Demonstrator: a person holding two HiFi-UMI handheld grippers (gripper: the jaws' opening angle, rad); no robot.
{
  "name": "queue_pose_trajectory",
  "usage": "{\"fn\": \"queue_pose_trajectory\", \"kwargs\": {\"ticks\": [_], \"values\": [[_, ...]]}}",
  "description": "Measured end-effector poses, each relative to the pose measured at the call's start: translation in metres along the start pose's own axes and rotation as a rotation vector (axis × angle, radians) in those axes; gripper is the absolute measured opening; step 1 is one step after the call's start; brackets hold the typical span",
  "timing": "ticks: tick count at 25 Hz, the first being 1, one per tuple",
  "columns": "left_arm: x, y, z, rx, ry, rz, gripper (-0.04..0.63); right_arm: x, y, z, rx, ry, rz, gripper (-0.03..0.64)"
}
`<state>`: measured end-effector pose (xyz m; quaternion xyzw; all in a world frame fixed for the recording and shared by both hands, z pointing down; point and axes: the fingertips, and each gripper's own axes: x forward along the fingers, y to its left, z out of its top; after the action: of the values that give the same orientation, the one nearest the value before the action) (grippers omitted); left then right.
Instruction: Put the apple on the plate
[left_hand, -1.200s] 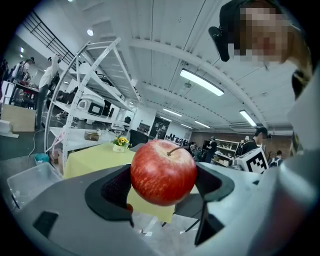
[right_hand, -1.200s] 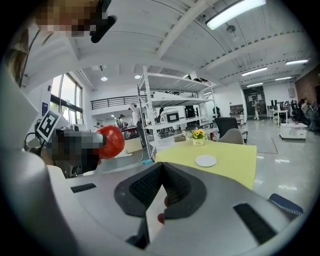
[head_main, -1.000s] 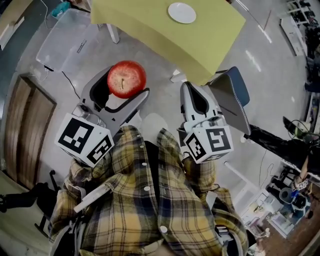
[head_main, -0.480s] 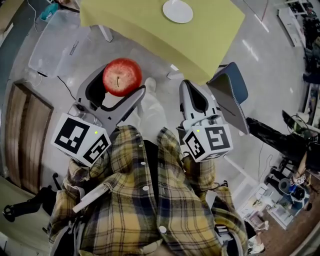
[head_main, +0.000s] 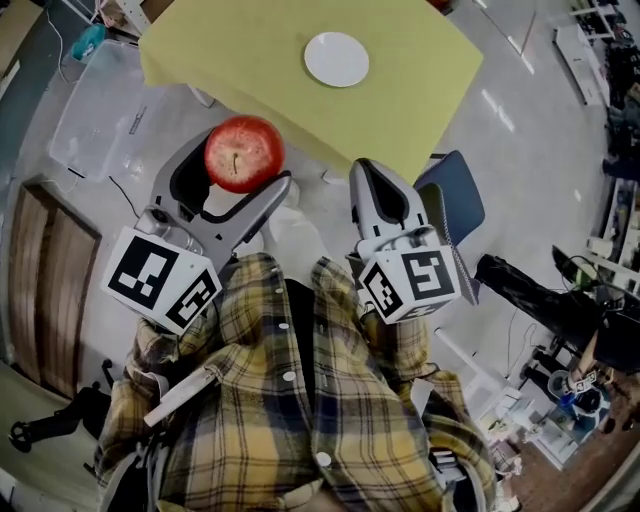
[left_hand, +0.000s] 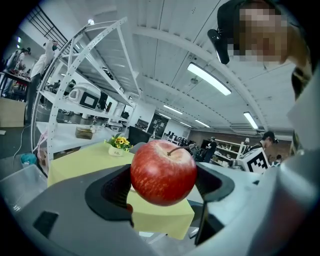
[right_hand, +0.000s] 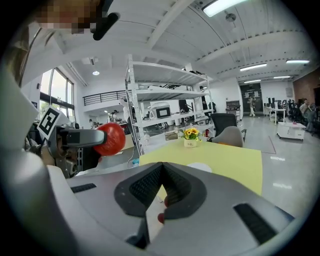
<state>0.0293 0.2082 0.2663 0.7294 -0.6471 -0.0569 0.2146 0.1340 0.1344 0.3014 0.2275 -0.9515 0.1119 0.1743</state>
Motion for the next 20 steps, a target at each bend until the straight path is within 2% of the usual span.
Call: {"fn": "queue_pose_trajectory", "kwargs": {"ticks": [9,20], "values": [[0.078,-0.002,0.035,0.023,-0.027,0.014,0.405,0.029,-0.07,0.039,-0.011,-0.022,0.024,-0.003],[0.122,0.006,0.057,0.04,-0.05,0.068,0.405,0.045,-0.12,0.048,0.003,-0.028,0.045,-0.003]]}}
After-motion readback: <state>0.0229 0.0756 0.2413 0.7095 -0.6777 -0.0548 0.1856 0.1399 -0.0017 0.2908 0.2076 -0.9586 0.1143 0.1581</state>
